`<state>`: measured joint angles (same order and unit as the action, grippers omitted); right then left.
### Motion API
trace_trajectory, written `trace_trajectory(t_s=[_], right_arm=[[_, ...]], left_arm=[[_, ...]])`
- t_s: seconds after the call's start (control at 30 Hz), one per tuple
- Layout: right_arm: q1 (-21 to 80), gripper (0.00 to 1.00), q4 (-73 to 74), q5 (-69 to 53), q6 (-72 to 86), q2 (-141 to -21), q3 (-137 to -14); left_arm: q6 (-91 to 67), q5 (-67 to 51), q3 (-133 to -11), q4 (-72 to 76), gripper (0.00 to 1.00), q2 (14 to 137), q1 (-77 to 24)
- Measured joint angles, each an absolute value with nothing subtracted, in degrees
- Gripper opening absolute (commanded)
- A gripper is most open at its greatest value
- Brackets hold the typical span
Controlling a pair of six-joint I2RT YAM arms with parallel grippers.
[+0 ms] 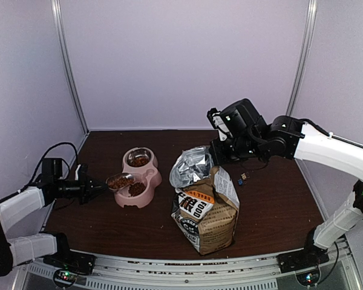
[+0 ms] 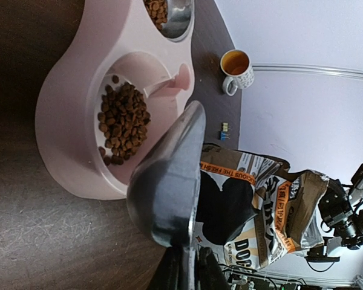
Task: Serve the pet food
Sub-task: Place the pet food in the pet food bowl.
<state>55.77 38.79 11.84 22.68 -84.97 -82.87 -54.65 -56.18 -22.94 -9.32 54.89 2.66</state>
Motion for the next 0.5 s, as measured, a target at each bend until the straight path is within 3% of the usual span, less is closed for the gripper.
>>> trace_trajectory(t_s=[0.5], right_arm=[[55.66, 0.0, 38.83, 11.84, 22.68, -84.97, -82.87]], left_arm=[[-43.81, -52.49, -26.98, -19.86, 0.0, 57.54, 3.33]])
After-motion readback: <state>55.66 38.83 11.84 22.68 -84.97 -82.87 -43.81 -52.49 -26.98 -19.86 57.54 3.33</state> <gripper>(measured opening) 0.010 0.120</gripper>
